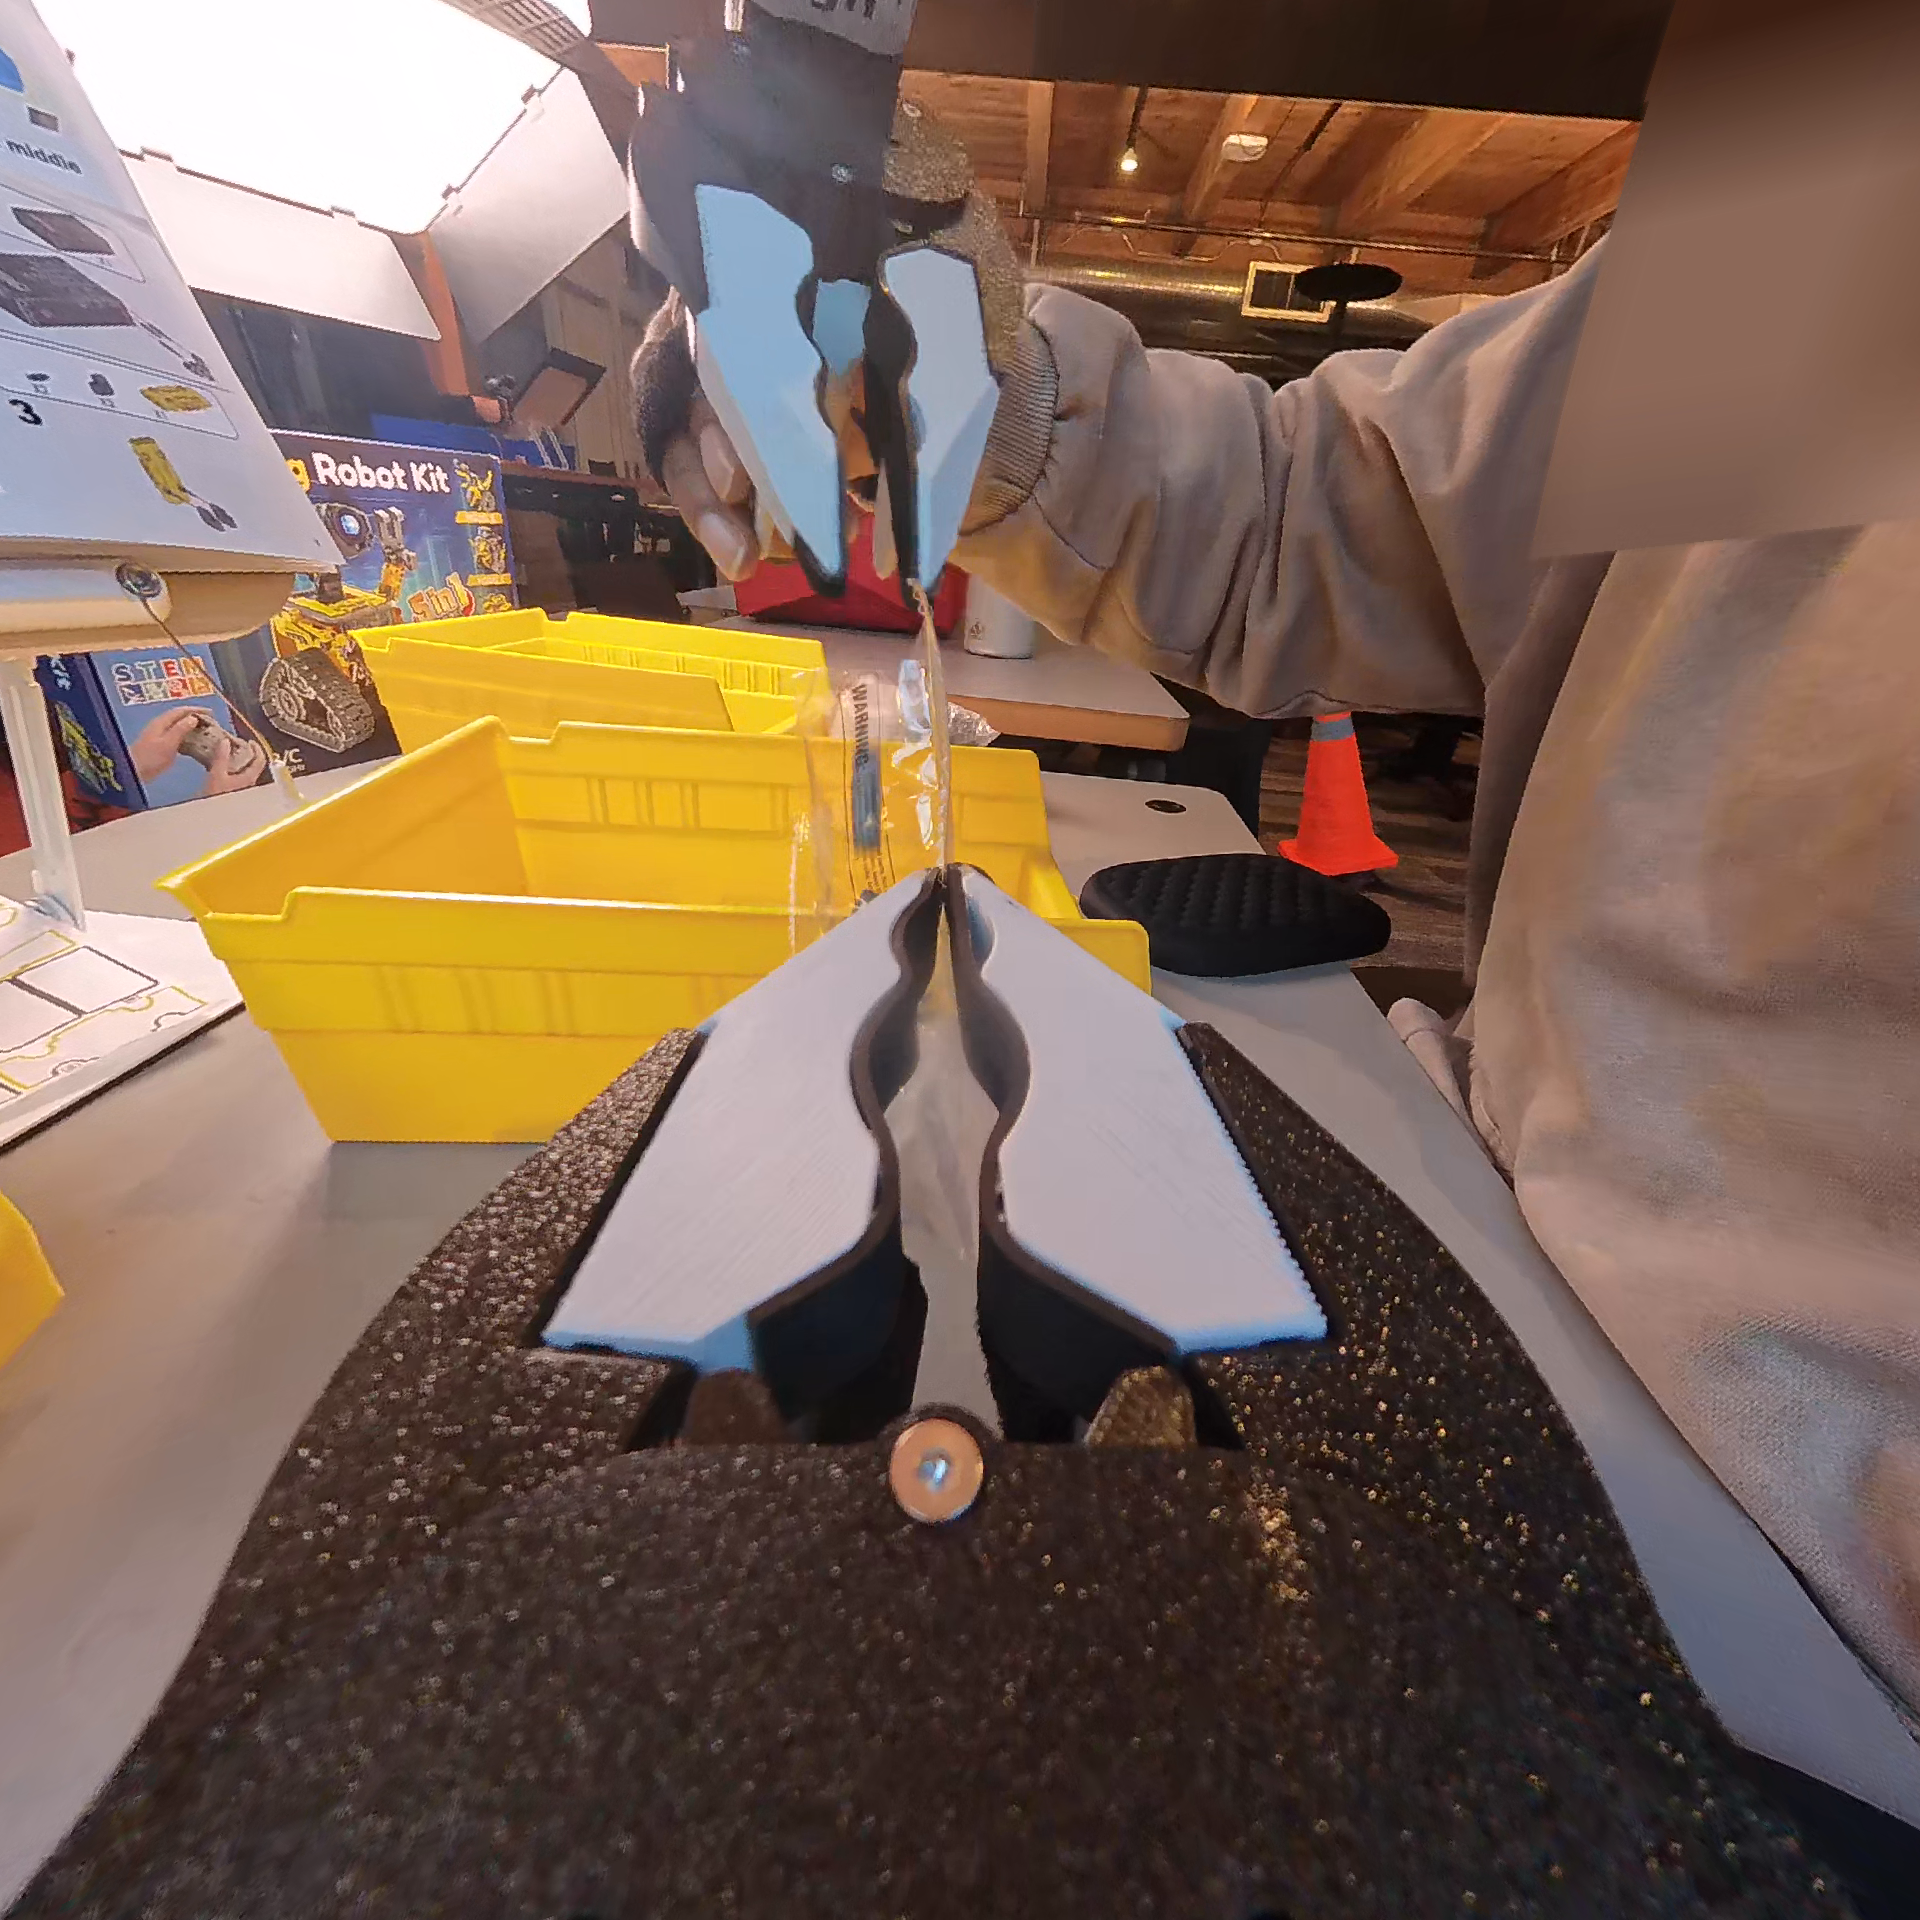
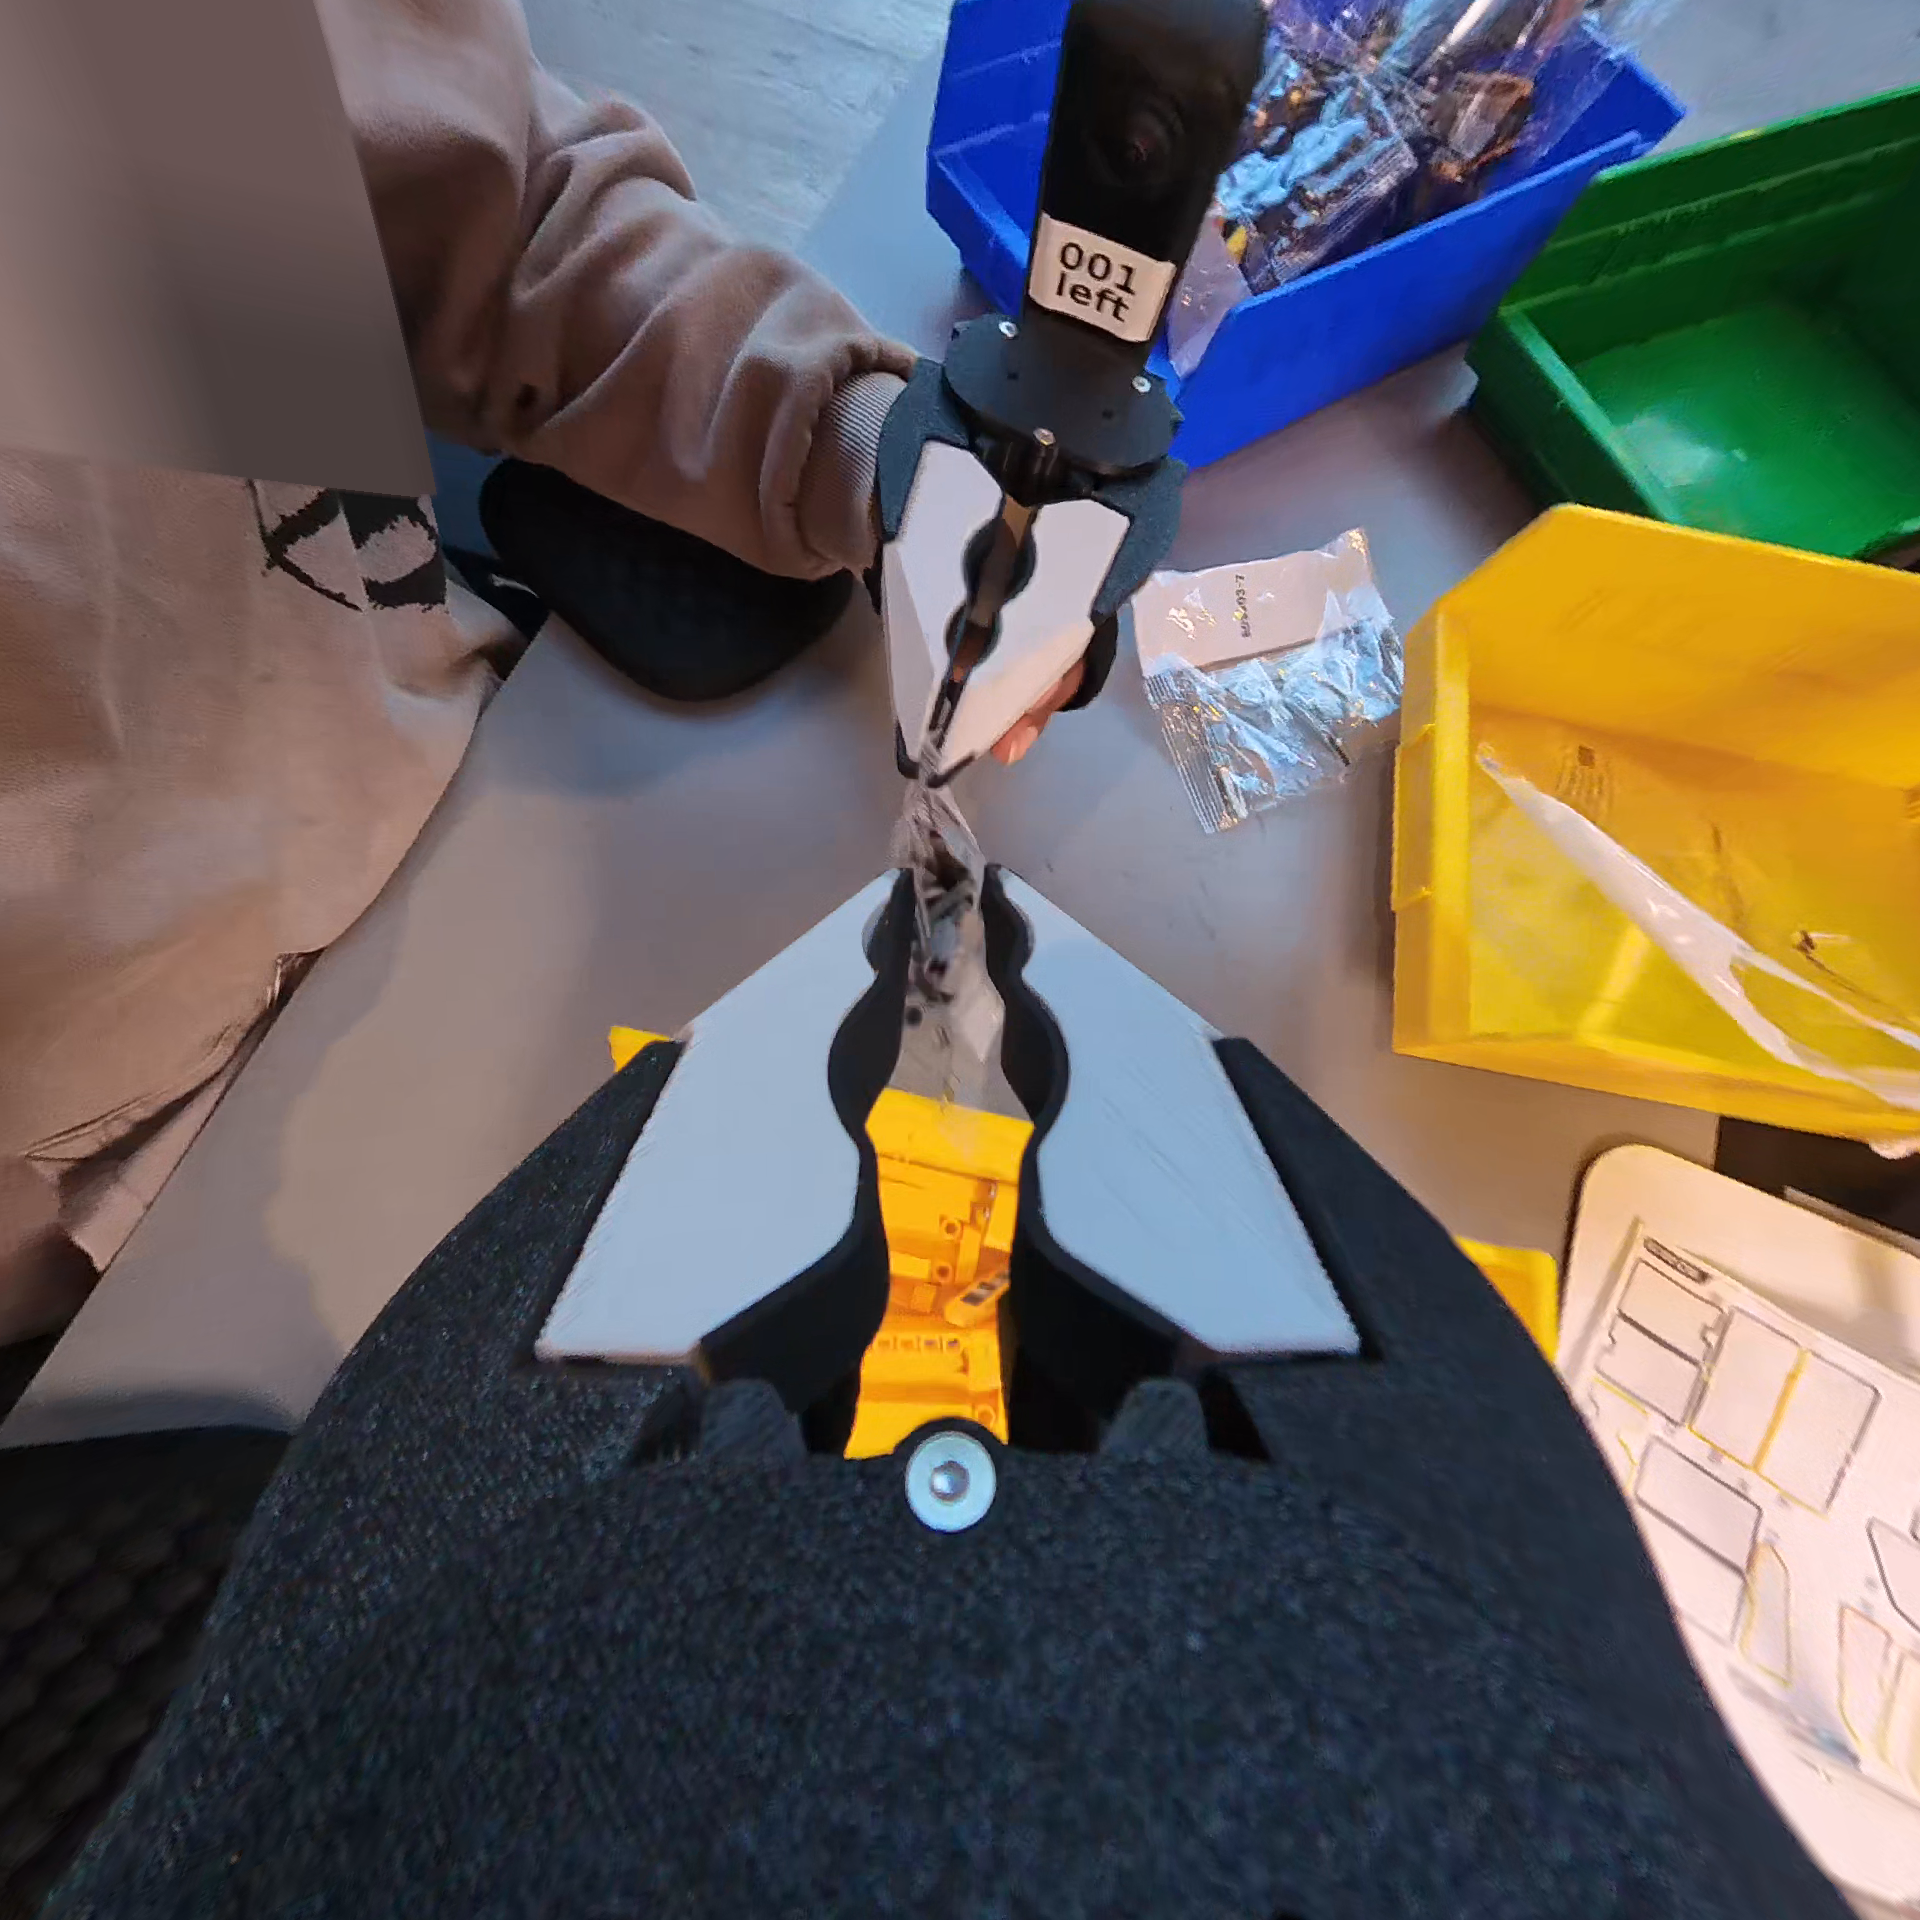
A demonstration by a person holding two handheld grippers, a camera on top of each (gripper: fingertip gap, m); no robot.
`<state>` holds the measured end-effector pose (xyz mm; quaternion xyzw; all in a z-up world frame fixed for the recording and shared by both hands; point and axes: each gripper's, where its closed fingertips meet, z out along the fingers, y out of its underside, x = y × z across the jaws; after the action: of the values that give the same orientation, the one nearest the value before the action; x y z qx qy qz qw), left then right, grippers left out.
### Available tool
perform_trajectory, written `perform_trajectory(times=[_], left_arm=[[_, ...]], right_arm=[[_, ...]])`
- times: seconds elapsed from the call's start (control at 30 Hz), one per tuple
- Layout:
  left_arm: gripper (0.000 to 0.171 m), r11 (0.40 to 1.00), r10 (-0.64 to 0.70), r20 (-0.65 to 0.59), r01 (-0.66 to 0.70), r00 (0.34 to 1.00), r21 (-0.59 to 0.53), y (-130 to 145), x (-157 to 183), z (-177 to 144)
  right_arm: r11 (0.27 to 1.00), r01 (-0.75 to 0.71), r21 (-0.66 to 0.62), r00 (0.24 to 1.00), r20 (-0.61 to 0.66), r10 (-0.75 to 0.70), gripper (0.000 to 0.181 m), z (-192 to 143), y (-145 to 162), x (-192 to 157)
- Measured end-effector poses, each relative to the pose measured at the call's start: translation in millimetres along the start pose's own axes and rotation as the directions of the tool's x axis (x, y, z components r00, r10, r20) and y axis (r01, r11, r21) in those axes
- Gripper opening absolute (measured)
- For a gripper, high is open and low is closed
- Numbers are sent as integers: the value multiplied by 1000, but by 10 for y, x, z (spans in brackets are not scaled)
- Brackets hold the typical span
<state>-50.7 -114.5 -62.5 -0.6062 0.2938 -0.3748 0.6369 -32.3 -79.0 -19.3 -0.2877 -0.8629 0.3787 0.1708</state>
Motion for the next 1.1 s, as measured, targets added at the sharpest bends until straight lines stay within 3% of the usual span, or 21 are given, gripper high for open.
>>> perform_trajectory(times=[0.13, 0.2, 0.23, 0.3, 0.4, 0.5, 0.7, 0.97, 1.07, 1.1], left_arm=[[0, 1000, 1, -5, -1, 1000, 3, -8, 6, 0], [0, 1000, 1, -5, -1, 1000, 3, -9, 8, 1], [0, 1000, 2, -5, -2, 1000, 3, -8, 9, 1], [0, 1000, 1, -4, -1, 1000, 1, -3, 6, 3], [0, 1000, 1, -1, -1, 1000, -3, 4, 1, 2], [0, 1000, 0, 1, 1, 1000, -3, 6, -5, -4], [0, 1000, -3, 2, 3, 1000, -4, 10, -10, -10], [0, 1000, -1, 1, 1, 1000, -6, 10, -6, -10], [0, 1000, 1, 3, -1, 1000, -4, 4, -7, -11], [0, 1000, 1, 4, -1, 1000, -2, 2, -9, -13]], right_arm=[[992, -65, -108, 990, -128, 51, 12, -274, 381, 311], [951, -113, -287, 970, -238, 44, 12, -446, 846, 547], [900, -146, -410, 959, -282, 27, 12, -542, 1153, 646], [727, -221, -651, 949, -316, 5, 14, -732, 1797, 735], [483, -241, -842, 963, -267, 14, 18, -826, 2444, 690], [299, -182, -937, 983, -181, 31, 23, -813, 2805, 629], [115, -104, -988, 984, -85, 159, 31, -704, 3080, 482], [143, -104, -984, 976, -74, 203, 24, -646, 3110, 486], [209, -126, -970, 976, -84, 200, 24, -657, 2967, 478], [264, -145, -954, 975, -91, 205, 24, -640, 2850, 474]])
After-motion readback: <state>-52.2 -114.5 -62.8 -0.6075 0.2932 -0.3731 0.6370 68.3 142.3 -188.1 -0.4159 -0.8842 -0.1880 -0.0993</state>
